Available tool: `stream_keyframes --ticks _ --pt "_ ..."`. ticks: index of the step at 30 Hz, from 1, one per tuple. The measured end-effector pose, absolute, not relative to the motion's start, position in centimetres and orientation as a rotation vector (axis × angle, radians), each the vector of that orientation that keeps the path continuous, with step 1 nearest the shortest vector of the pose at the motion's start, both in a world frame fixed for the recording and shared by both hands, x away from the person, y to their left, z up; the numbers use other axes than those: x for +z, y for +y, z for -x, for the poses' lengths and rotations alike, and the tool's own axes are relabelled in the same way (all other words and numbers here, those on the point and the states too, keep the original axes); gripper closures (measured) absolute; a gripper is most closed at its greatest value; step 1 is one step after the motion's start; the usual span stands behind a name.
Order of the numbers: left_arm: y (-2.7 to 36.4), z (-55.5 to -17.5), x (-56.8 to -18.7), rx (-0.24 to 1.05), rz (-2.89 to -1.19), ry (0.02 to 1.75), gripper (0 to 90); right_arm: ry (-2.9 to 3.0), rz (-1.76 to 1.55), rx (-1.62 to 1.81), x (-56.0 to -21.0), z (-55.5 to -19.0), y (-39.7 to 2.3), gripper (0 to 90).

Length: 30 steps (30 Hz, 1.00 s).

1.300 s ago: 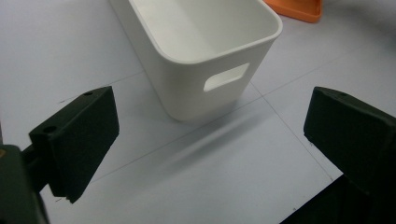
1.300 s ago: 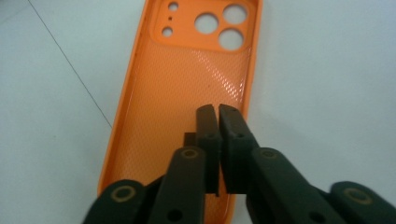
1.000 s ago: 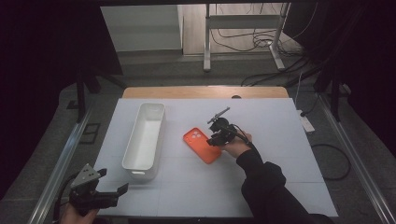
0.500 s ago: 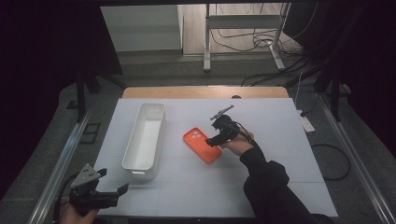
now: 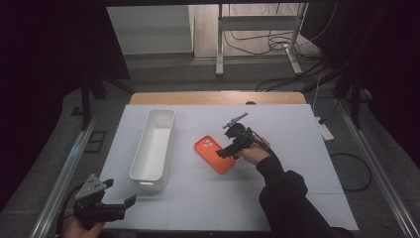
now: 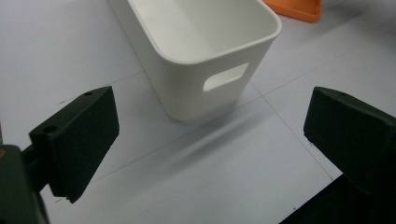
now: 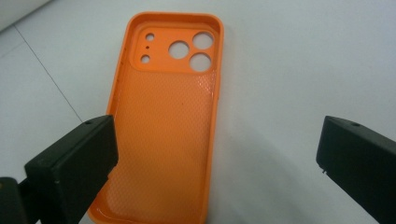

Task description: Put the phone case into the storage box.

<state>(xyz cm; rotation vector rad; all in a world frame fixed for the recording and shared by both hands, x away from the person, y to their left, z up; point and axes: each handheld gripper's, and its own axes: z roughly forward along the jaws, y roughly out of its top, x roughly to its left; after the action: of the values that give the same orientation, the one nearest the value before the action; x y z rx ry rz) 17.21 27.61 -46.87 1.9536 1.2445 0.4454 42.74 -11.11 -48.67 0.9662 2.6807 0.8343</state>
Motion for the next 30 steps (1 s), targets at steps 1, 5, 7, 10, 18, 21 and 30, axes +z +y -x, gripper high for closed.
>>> stream_keyframes --ticks 1,5,7,10,18,21,30 --pt "27.6 -17.2 -46.9 0.446 -1.953 1.245 4.1 2.683 -0.965 0.828 -48.7 -42.7 -11.1 0.0" --pt "27.6 -17.2 -46.9 0.446 -1.954 1.245 4.1 2.696 -0.975 0.770 -49.3 -42.7 -10.8 0.0" --pt "27.6 -17.2 -46.9 0.444 -1.954 1.245 4.1 2.703 -0.982 0.754 -49.7 -42.8 -10.7 0.0" --pt "27.6 -17.2 -46.9 0.443 -1.952 1.246 4.1 2.721 -0.991 0.733 -50.4 -42.8 -10.7 0.0" --pt "27.6 -17.2 -46.9 0.444 -1.952 1.245 4.1 2.730 -0.980 0.667 -51.5 -42.7 -10.5 0.0" --pt "27.6 -17.2 -46.9 0.445 -1.953 1.244 4.1 2.734 -0.990 0.644 -51.9 -42.7 -10.4 0.0" --pt "27.6 -17.2 -46.9 0.444 -1.953 1.244 4.1 2.728 -0.976 0.670 -51.7 -42.7 -10.8 13.3"
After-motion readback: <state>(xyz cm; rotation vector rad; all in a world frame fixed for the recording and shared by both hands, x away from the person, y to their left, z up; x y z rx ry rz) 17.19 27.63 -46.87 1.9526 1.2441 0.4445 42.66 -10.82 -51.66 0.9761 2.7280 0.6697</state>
